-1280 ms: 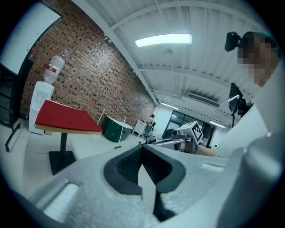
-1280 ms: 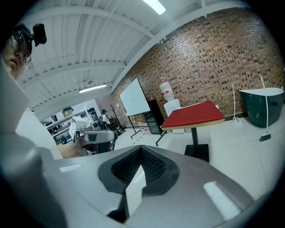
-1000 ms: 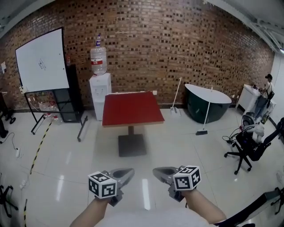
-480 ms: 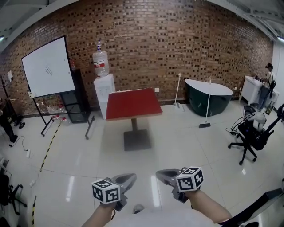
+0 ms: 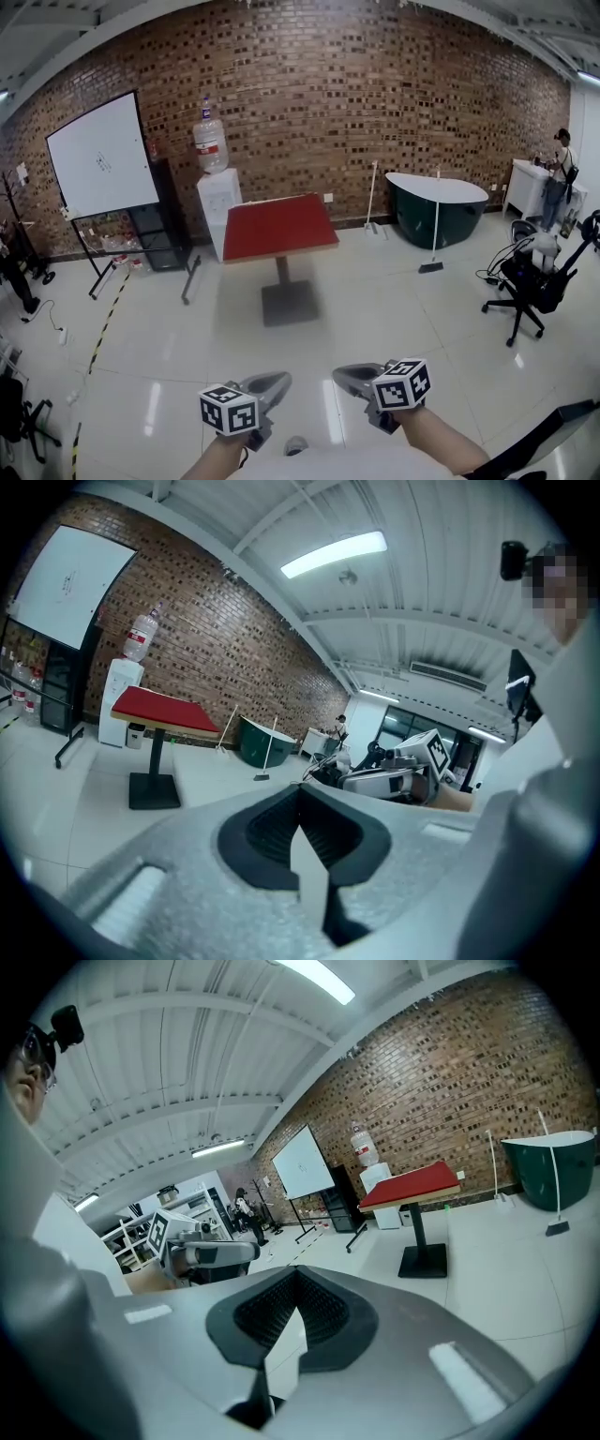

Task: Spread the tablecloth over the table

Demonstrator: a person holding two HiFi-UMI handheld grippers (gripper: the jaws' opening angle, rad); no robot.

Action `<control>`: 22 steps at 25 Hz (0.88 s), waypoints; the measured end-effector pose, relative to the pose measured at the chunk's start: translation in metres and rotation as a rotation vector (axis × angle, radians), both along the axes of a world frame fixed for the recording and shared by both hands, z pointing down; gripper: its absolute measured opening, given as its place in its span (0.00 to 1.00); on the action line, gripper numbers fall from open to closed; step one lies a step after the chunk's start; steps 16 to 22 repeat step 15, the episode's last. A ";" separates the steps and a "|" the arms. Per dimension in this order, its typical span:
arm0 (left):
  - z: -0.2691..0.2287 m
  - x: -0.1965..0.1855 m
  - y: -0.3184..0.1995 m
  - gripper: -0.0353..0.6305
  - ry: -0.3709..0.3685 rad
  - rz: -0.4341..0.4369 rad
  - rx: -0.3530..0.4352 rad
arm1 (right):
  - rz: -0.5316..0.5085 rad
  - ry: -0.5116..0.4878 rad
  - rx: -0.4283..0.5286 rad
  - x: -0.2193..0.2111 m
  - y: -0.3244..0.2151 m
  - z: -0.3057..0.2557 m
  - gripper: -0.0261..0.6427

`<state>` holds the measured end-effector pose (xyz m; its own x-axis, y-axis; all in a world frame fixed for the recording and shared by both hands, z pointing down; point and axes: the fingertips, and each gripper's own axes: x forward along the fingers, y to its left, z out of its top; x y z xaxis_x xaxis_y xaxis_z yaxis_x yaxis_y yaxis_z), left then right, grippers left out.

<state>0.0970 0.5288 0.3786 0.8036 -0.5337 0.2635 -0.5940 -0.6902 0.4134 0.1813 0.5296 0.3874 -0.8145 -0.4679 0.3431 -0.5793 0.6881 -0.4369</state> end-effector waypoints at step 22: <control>0.014 0.019 0.009 0.06 -0.054 0.017 0.003 | 0.018 0.009 -0.003 0.020 0.004 0.013 0.04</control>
